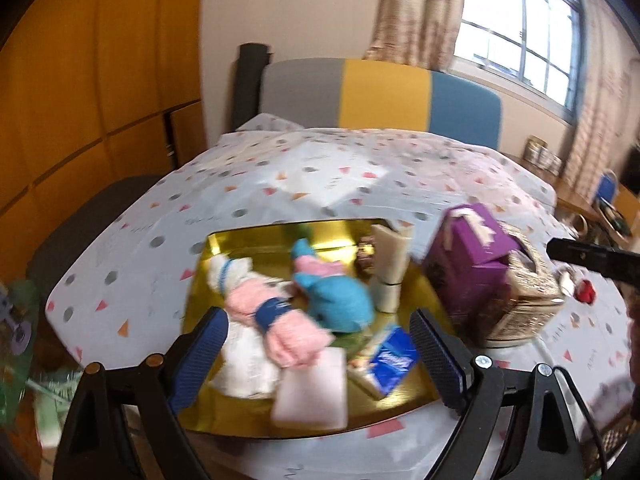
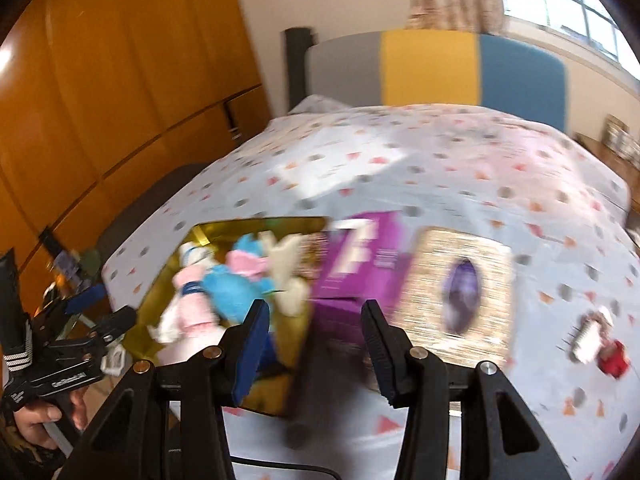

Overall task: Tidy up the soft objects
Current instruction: 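Move both tools back to the waffle cloth and red sock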

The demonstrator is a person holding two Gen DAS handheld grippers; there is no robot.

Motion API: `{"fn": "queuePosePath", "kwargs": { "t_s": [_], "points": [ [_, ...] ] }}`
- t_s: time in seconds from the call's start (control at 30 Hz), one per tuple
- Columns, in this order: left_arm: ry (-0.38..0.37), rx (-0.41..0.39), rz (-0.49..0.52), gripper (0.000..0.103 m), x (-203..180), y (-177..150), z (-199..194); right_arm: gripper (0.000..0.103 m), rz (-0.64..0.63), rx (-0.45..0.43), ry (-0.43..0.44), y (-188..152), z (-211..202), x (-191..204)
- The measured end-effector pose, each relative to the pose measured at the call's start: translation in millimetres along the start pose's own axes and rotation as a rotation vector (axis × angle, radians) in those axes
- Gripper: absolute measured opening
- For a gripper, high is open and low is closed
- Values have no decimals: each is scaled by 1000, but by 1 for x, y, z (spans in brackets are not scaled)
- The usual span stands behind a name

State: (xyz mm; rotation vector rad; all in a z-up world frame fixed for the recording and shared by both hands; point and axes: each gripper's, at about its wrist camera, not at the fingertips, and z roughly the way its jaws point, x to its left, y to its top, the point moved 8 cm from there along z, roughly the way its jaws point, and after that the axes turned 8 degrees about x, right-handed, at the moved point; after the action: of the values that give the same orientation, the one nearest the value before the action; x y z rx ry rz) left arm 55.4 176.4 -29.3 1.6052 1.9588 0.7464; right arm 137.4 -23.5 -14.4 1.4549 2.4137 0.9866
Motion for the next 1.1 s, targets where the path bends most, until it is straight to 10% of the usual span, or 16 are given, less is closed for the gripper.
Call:
{"fn": "queuePosePath", "kwargs": {
  "t_s": [0.67,1.1],
  "points": [
    [-219,-69,334,94,-179,45,-14,48,719,-50,-314,-85,-85,-308],
    [-321,-35,472,94,-274,44,-3,56,1126,-7,-187,-138,-62,-412]
  ]
}}
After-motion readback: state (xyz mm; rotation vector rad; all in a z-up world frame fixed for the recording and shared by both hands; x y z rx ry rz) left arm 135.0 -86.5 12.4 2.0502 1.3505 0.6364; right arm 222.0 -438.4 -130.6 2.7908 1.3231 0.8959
